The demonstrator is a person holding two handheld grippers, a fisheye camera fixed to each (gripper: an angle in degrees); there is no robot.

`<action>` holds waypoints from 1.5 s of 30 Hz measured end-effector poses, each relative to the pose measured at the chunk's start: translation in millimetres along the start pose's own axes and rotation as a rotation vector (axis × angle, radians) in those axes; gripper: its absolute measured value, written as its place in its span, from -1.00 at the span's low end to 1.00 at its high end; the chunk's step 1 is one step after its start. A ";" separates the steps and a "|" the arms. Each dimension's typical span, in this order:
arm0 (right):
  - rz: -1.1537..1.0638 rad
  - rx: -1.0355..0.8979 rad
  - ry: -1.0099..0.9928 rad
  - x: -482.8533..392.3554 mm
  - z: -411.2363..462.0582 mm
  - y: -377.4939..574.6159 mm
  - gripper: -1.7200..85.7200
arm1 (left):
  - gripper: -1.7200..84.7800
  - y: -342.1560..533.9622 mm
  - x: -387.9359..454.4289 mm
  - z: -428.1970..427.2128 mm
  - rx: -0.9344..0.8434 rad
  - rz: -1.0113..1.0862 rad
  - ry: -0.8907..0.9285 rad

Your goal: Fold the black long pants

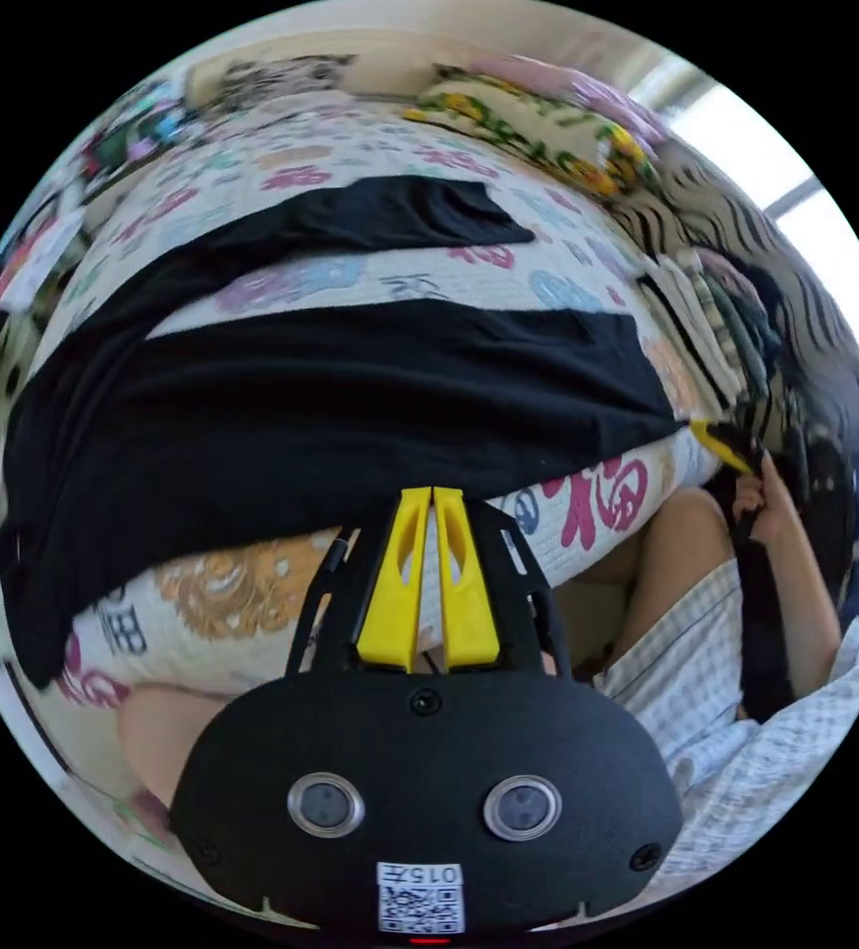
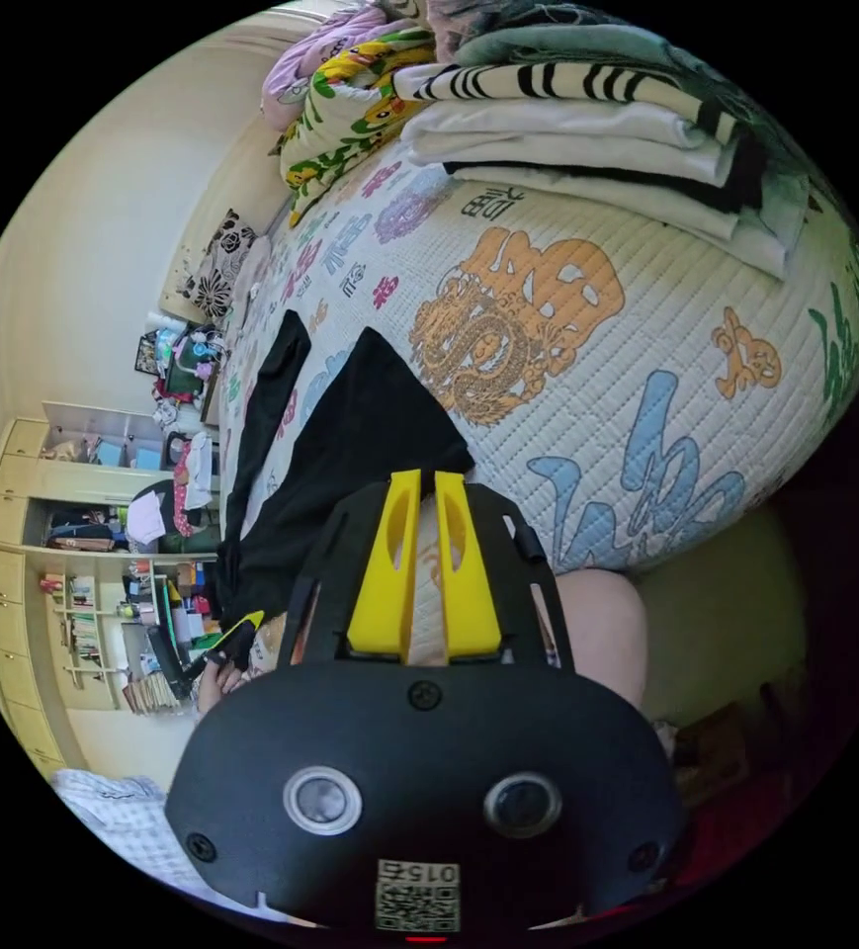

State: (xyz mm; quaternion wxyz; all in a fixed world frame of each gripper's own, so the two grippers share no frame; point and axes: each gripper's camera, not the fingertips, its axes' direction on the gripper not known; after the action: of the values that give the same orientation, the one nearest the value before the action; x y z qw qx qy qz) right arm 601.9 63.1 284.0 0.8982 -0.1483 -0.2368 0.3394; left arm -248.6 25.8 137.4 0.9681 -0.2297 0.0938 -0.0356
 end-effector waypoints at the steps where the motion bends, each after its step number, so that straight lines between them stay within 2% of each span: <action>1: 0.009 -0.008 -0.024 5.7 0.0 -2.6 -0.85 | -0.91 16.7 -30.8 -18.2 0.061 -0.143 -0.017; 4: 0.033 -0.059 -0.002 14.3 9.7 -11.5 -0.82 | -0.85 69.6 -117.1 -68.9 0.242 -0.486 -0.066; 8: 0.034 -0.114 -0.003 9.5 27.0 -23.5 -0.90 | -0.80 125.2 -207.0 -106.5 0.331 -0.766 -0.176; 10: 0.018 -0.128 -0.008 3.2 33.3 -27.8 -0.96 | -0.78 151.7 -258.7 -104.3 0.342 -0.934 -0.122; 13: 0.015 -0.144 0.037 -6.4 37.0 -35.3 -0.98 | -0.79 160.4 -296.3 -84.2 0.301 -1.013 -0.039; 18: -0.008 -0.086 0.138 -17.0 14.9 -46.9 -0.98 | -0.86 171.8 -316.1 -74.7 0.353 -1.060 -0.011; 22: -0.038 -0.119 0.143 -18.8 10.8 -52.7 -0.96 | -0.94 191.2 -321.8 -88.0 0.382 -0.966 0.016; 27: -0.014 -0.199 0.185 -23.4 42.7 -58.0 -0.79 | -0.96 220.3 -321.1 -119.3 0.465 -0.889 0.052; 30: -0.054 -0.228 0.203 -39.2 66.7 -63.9 -0.81 | -0.96 218.5 -319.3 -123.8 0.438 -0.855 0.011; 32: -0.067 -0.243 0.256 -50.5 81.7 -67.7 -0.92 | -0.96 211.6 -316.5 -120.4 0.399 -0.823 0.003; 34: -0.072 -0.245 0.274 -54.9 84.5 -71.2 -0.94 | -0.95 208.9 -308.0 -122.3 0.389 -0.810 -0.023; 38: -0.154 -0.172 0.361 -58.2 65.6 -80.1 -0.83 | -0.91 216.5 -283.6 -138.1 0.444 -0.775 -0.135; 40: -0.162 -0.209 0.345 -53.6 67.3 -86.3 -0.83 | -0.85 216.2 -284.5 -131.2 0.415 -0.802 -0.210; 42: -0.150 -0.220 0.320 -56.4 68.5 -93.0 -0.82 | -0.82 209.3 -295.4 -115.0 0.361 -0.853 -0.169; 45: -0.253 -0.143 0.346 -83.7 60.8 -98.5 -0.80 | -0.80 194.6 -304.8 -90.5 0.324 -0.934 -0.103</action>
State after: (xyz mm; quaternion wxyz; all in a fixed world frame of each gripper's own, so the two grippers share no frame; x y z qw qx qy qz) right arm 568.1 -58.8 350.3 0.9480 -0.2367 -0.1191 0.1761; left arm -560.2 193.8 20.6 0.8753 -0.0952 -0.0740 -0.4682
